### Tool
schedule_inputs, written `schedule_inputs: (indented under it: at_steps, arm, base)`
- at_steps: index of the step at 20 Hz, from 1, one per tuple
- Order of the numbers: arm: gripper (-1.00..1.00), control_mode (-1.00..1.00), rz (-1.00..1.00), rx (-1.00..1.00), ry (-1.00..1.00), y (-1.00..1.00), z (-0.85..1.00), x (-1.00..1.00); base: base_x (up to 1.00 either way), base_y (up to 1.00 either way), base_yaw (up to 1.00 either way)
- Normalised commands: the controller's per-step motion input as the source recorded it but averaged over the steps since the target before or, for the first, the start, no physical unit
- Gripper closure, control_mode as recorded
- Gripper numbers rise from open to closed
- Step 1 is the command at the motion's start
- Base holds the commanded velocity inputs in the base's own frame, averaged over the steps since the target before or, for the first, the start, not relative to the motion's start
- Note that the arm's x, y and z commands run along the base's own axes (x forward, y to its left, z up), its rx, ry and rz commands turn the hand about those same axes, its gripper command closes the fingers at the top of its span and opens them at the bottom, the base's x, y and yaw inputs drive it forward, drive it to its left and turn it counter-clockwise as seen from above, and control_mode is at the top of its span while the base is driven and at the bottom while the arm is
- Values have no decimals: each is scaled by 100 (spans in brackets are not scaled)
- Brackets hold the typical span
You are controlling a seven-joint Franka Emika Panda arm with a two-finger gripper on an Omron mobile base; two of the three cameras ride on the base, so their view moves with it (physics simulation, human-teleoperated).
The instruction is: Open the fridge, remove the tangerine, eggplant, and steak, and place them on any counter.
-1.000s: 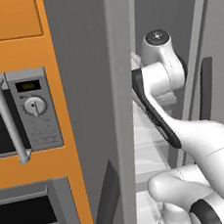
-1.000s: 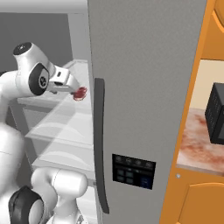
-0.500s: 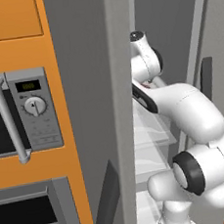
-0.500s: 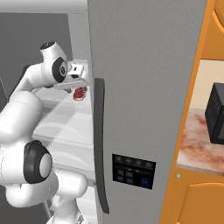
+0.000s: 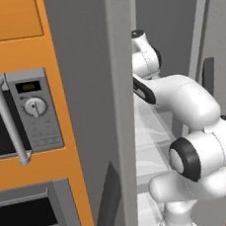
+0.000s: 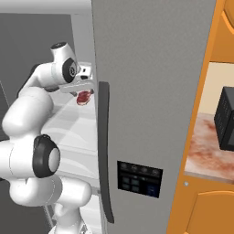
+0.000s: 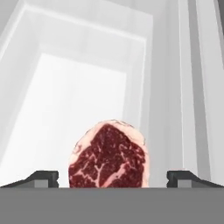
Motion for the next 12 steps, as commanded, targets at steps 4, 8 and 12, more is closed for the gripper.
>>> schedule_inputs:
  at_steps: [4,8,12]
  arm:
    - [-100,-100,2,6,0,-17,-52,-25]
    - [-100,-100,0,8,1,-17,-64,-14]
    - [-100,-100,0,5,10,-3,-87,0]
  base:
    - [0,0,0]
    - [0,0,0]
    - [0,0,0]
